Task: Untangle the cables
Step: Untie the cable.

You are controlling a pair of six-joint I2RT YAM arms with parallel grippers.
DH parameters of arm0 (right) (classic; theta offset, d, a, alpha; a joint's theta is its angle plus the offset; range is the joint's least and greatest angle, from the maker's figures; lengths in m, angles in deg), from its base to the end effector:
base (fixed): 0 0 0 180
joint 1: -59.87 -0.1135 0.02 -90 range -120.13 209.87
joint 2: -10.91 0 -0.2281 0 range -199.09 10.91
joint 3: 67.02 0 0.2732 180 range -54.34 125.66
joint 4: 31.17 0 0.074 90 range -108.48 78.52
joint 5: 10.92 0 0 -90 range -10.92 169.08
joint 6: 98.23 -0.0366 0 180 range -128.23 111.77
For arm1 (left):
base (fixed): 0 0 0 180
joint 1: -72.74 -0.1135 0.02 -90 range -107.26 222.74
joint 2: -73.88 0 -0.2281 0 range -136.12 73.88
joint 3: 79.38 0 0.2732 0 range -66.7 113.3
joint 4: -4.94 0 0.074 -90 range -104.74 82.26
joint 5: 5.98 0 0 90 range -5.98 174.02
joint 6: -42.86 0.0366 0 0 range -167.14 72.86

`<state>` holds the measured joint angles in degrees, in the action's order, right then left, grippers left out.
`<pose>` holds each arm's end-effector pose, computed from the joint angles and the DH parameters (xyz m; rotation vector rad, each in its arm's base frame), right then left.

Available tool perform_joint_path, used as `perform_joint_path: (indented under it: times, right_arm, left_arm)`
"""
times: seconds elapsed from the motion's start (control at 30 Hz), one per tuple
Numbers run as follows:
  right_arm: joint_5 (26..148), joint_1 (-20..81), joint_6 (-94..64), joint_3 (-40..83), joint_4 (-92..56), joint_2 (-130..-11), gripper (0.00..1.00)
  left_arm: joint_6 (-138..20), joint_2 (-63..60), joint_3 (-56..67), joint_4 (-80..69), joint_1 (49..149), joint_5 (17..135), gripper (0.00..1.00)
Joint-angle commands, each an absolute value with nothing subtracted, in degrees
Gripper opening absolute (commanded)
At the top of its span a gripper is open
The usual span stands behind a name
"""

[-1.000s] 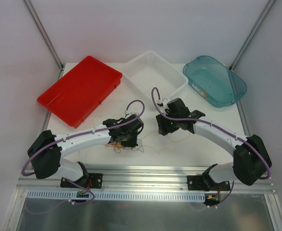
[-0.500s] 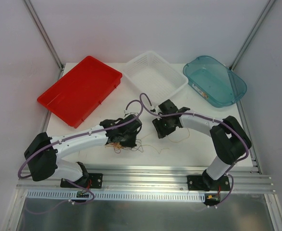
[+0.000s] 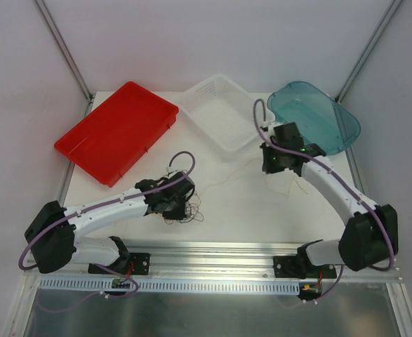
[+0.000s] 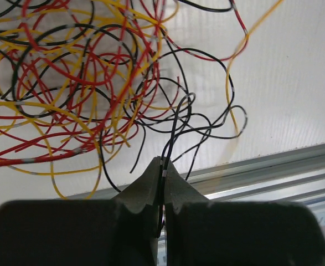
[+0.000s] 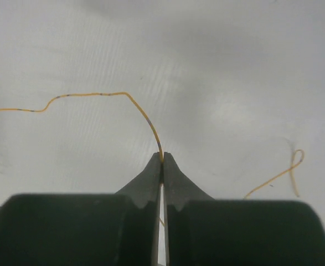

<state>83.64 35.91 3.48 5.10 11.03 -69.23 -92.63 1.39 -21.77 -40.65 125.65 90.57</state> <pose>0.2932 0.1335 0.2152 -0.7848 2.3240 0.1918 0.1660 -0.2127 0.1648 0.1334 2.6840 -0.4356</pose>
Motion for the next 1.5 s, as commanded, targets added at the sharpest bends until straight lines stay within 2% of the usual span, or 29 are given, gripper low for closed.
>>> perform_joint_path:
  times: [0.0, 0.13, 0.3, 0.53, 0.67, 0.7, 0.77, 0.8, 0.9, 0.93, 1.03, 1.07, 1.13, 1.3, 1.47]
  right_arm:
    - [79.43, 41.40, -0.66, 13.76, 17.89, -59.77, 0.01]
    - [76.01, 46.77, -3.56, 21.15, 23.69, -54.75, 0.01]
    - [74.08, 47.65, -5.32, 27.66, 24.58, -49.04, 0.01]
    - [78.64, 48.54, -5.50, 36.89, 26.61, -49.47, 0.01]
    - [81.71, 48.54, -5.33, 38.39, 26.34, -50.87, 0.01]
    - [82.33, 48.54, -5.24, 38.74, 26.25, -51.23, 0.01]
    - [82.69, 48.54, -4.89, 39.00, 25.20, -51.84, 0.01]
    - [82.77, 48.62, -4.89, 39.18, 24.50, -52.02, 0.01]
    - [83.47, 48.54, -4.45, 40.32, 22.92, -53.69, 0.01]
    - [83.56, 48.54, -4.27, 40.76, 22.56, -54.21, 0.01]
    - [82.69, 48.54, -3.40, 41.64, 19.93, -55.71, 0.01]
    - [81.90, 48.62, -2.96, 41.73, 19.05, -55.97, 0.01]
    - [79.53, 48.62, -0.50, 43.13, 17.20, -57.55, 0.01]
    - [73.65, 49.24, 6.26, 46.65, 12.65, -61.77, 0.01]
    - [68.72, 51.60, 13.82, 46.82, 5.61, -67.47, 0.01]
  left_arm:
    - [-93.98, 4.09, -23.54, -42.37, 122.50, 90.71, 0.00]
    - [-92.93, 4.97, -23.98, -42.37, 119.77, 89.83, 0.00]
    - [-91.88, 4.45, -23.54, -42.37, 118.62, 89.56, 0.00]
    - [-91.70, 2.77, -22.40, -41.85, 118.62, 88.16, 0.00]
    - [-90.82, 2.86, -19.42, -41.67, 118.62, 87.01, 0.16]
    - [-90.56, 2.95, -18.02, -41.58, 118.62, 86.58, 0.25]
    - [-89.33, 3.12, -15.13, -41.58, 118.53, 86.31, 0.33]
    - [-88.11, 3.04, -13.98, -41.58, 118.44, 85.87, 0.42]
    - [-86.08, 2.34, -9.23, -41.58, 117.22, 84.47, 0.58]
    - [-84.77, 2.07, -8.17, -41.67, 116.69, 84.11, 0.70]
    - [-82.04, 1.63, -4.57, -41.67, 113.97, 82.01, 0.90]
    - [-81.33, 1.72, -3.17, -41.67, 113.18, 81.83, 0.94]
    - [-78.88, 1.98, -1.84, -41.58, 110.45, 81.04, 0.99]
    - [-72.56, 4.35, -2.09, -41.67, 106.06, 86.28, 0.99]
    - [-67.10, 7.60, -7.97, -41.32, 102.19, 91.75, 0.99]
